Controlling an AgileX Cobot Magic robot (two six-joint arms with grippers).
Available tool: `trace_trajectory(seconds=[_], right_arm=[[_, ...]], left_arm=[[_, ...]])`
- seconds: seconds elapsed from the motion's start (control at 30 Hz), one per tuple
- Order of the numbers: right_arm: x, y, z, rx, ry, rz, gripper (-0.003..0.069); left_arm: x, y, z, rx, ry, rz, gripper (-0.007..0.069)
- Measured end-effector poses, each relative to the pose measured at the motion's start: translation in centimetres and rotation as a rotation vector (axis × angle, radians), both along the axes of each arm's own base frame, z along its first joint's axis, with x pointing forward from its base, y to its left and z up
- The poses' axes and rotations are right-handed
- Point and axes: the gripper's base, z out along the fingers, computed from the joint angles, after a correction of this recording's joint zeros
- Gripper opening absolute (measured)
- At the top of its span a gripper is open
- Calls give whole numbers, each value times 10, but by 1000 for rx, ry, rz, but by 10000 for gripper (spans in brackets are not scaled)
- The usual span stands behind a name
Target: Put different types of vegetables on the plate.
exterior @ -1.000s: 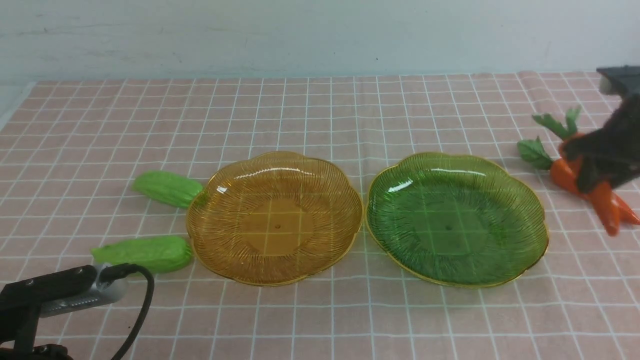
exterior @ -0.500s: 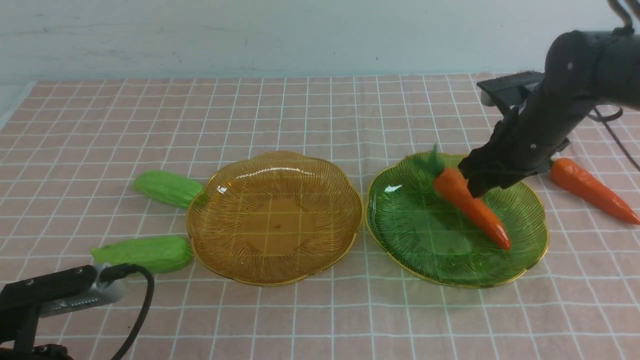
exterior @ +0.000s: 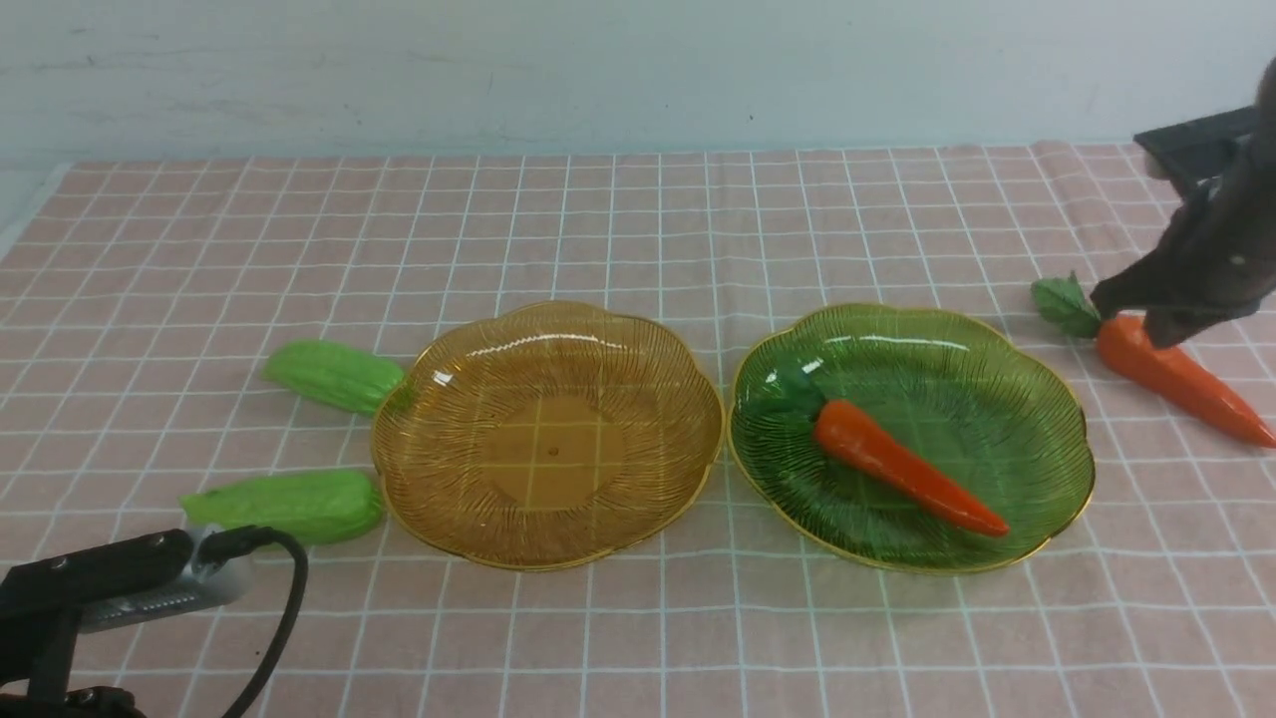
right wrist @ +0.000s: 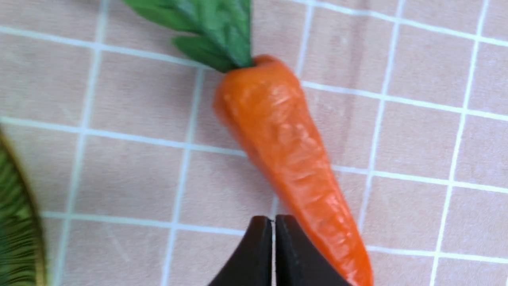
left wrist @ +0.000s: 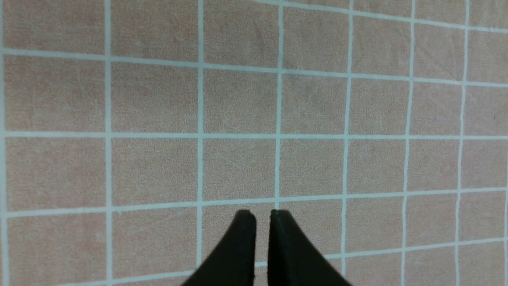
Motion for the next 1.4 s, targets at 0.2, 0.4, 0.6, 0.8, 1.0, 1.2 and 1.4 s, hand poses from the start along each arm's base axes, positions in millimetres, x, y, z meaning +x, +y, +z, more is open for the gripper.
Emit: trace_trajectory(seconds=[0.2,0.4,0.6,0.8,1.0,1.2,1.4], right_arm=[[6,-4,-24,-42,32,65,273],[12,-7,-45,-78,46,93,491],[14,-7,-54,-77,62,95,521],[14,-7,-55,-76,63,94,403],[11,-2,-20,6,142,38,235],[13,41,34,412,63,26,235],[4,95,15,345,151,165,235]], left_arm=[[0,0,0,0,0,0,39],[0,0,0,0,0,0,39],[0,0,0,0,0,0,39],[0,0,0,0,0,0,39],[0,0,0,2,0,-1,39],[0,1,0,17,-2,-4,39],[3,4,0,23,-15,61,56]])
